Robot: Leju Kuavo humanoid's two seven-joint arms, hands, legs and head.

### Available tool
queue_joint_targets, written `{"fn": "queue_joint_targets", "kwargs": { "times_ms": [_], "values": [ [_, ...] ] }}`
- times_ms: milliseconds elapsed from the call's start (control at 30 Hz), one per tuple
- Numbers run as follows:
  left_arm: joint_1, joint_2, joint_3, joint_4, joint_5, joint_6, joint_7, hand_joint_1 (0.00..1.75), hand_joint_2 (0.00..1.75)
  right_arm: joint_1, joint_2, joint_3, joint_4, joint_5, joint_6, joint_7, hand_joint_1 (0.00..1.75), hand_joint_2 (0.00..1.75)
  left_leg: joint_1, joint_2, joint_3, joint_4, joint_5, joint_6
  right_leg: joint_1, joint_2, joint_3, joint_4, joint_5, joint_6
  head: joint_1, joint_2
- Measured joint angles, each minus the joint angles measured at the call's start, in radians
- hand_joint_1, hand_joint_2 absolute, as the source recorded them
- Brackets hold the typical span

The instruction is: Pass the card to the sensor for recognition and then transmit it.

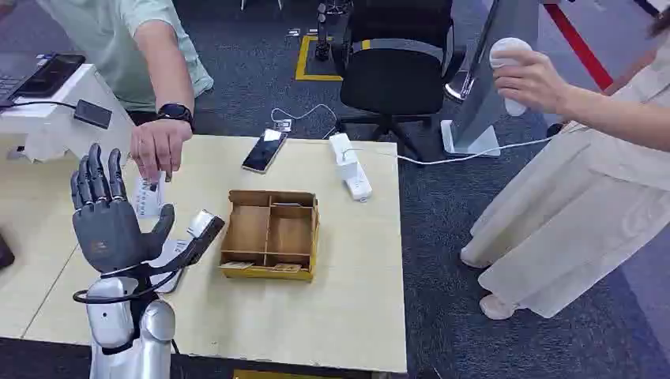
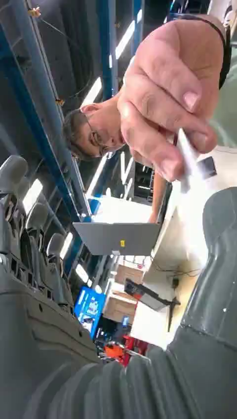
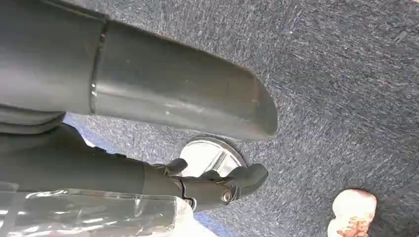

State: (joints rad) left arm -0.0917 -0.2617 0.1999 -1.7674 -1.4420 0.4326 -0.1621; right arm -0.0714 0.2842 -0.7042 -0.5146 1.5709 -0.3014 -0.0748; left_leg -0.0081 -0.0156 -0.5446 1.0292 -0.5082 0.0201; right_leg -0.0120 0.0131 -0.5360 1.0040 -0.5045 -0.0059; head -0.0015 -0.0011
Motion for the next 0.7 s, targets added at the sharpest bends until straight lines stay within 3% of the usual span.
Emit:
{"fn": "queue_joint_targets", "kwargs": {
  "times_ms": [700],
  "values": [
    [0.001,-0.006,0.000,0.004,0.007,-0.013,-0.013,0.00,1.75,0.000,0.000,0.002,0.000,0.000,-0.002,0.000,0.00,0.00,0.000,0.000,0.000,0.000,0.000,0.000,0.000,0.000,0.000,0.000,0.000,0.000,0.000,0.000]
  ]
}}
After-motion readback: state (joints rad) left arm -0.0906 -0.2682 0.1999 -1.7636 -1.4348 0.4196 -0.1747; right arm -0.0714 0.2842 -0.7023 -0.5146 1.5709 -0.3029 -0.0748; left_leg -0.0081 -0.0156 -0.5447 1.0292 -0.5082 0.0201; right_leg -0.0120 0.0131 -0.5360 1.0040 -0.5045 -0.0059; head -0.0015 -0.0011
